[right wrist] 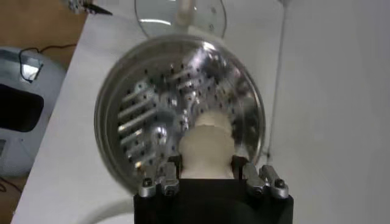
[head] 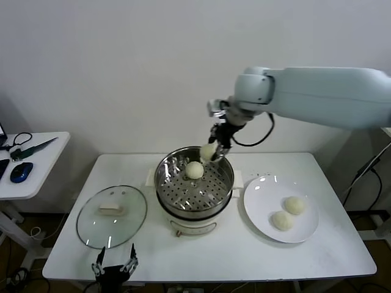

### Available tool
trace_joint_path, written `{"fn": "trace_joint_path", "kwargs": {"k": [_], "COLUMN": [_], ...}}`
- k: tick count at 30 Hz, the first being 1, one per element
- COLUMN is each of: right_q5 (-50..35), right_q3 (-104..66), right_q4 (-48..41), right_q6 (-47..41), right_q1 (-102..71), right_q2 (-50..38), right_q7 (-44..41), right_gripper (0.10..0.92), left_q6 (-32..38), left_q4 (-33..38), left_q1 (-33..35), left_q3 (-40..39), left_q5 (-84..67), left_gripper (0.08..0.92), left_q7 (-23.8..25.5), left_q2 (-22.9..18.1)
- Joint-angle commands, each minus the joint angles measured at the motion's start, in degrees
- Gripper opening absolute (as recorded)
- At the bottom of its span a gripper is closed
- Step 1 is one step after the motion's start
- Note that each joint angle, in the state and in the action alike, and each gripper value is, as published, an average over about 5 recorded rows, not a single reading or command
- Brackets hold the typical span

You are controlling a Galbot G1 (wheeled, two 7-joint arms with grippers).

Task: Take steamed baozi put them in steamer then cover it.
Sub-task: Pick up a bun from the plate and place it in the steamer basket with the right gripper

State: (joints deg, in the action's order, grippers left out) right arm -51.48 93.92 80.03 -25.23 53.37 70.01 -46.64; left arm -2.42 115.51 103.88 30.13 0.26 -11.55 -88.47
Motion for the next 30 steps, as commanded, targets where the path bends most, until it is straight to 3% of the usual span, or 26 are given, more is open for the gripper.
{"fn": "trace_joint_path", "kwargs": {"k": [1,13,23,30], "right_q5": [-1.0,4.1,4.6,3.0], "right_q3": [-1.4,-1.6,-1.9,-2.8], "right_q4": [-3.3,-14.7,-16.6,-14.2], "right_q6": [-3.5,-4.2,-4.6,-5.1], "right_q1": [-8.9,-16.7,-18.4,-17.3], "right_q2": [12.4,16.3,16.9,15.7], "right_q7": [5.3,7.8,8.6,8.7], "right_gripper": [0.551,0.551,0.555,0.703], "left_q6": [0.1,0.3,0.4,0.3], "left_q4": [0.4,0.3,0.2,0.7], "left_q1": [0.2,0.5,0.6,0.9], "left_q3": [0.0,0.1,0.0,-0.2], "left_q5": [-0.1,0.0,0.0,0.3], "left_gripper": [0.823,0.823,0.823,0.823], "left_q7": [-0.1,-0.3,-0.3,-0.3], "left_q2": [0.0,0.1,0.0,-0.2]}}
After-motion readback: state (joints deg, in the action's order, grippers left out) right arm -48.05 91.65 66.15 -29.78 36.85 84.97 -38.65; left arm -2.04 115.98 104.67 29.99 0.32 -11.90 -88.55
